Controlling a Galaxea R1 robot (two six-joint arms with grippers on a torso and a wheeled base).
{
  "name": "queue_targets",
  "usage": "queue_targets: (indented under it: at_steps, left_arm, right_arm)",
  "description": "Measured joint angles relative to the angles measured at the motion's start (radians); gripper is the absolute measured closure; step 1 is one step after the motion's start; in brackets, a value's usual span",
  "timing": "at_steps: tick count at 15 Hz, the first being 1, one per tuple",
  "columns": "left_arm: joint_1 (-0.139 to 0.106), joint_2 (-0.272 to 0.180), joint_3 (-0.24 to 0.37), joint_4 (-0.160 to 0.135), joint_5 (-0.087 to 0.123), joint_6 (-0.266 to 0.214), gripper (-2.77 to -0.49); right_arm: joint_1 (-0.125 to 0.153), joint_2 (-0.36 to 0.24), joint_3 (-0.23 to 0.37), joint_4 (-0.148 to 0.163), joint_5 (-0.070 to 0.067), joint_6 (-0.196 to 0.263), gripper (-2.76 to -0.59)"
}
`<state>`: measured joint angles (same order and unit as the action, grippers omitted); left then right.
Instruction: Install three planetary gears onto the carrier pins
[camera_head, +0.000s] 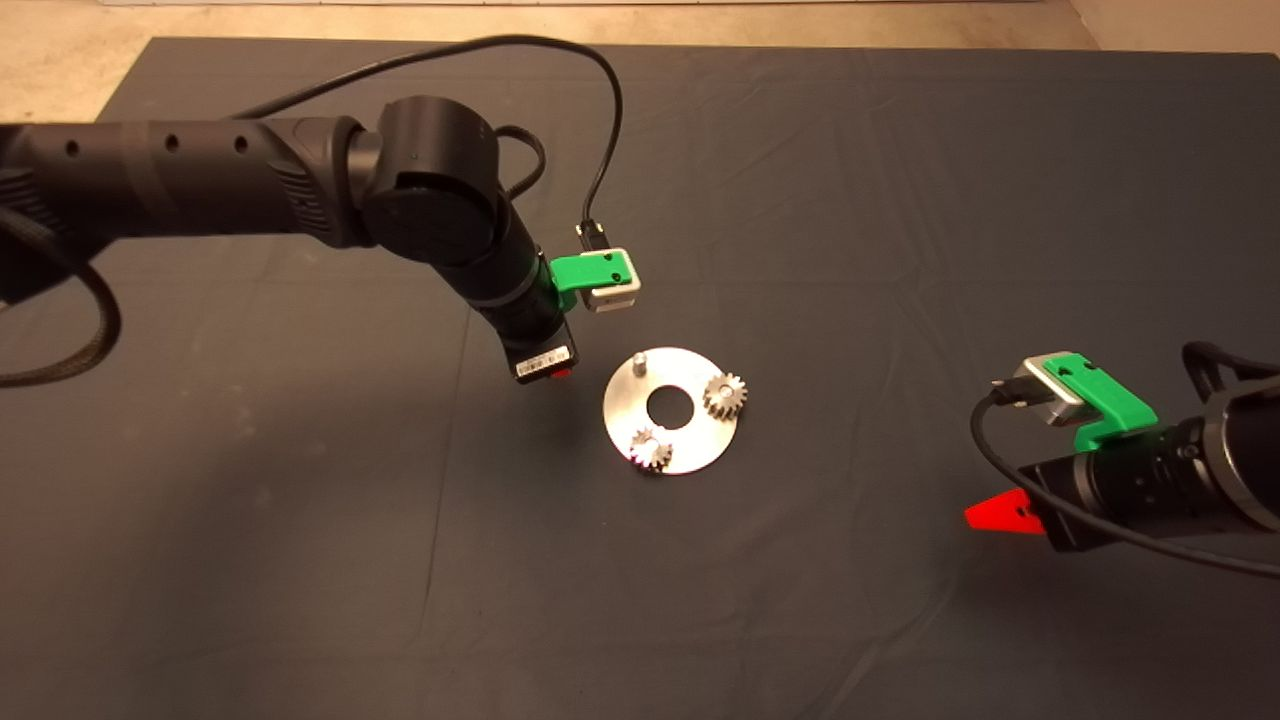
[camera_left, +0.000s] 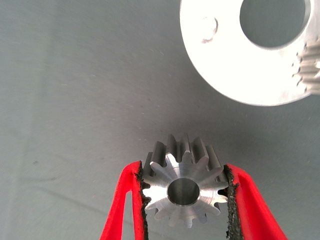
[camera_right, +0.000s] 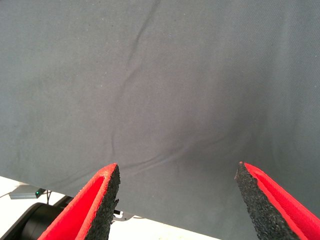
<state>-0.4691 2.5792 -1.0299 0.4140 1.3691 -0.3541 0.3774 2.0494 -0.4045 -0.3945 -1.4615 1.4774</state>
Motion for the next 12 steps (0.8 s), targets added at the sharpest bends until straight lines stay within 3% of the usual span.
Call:
queue_targets:
  at_steps: [2, 6, 12]
  left_arm:
    - [-0.006, 0.009, 0.036, 0.000, 0.002, -0.040, -0.64]
    - [-0.006, 0.061, 0.043, -0.001, 0.000, -0.054, -0.64]
    - [-0.005, 0.136, -0.074, 0.000, -0.016, -0.048, -0.64]
  right_arm:
    - [0.000, 0.000, 0.000, 0.000, 0.002, 0.000, -1.73]
    - [0.000, 0.000, 0.000, 0.000, 0.004, -0.003, -1.73]
    - [0.000, -0.002, 0.000, 0.000, 0.004, -0.003, -1.73]
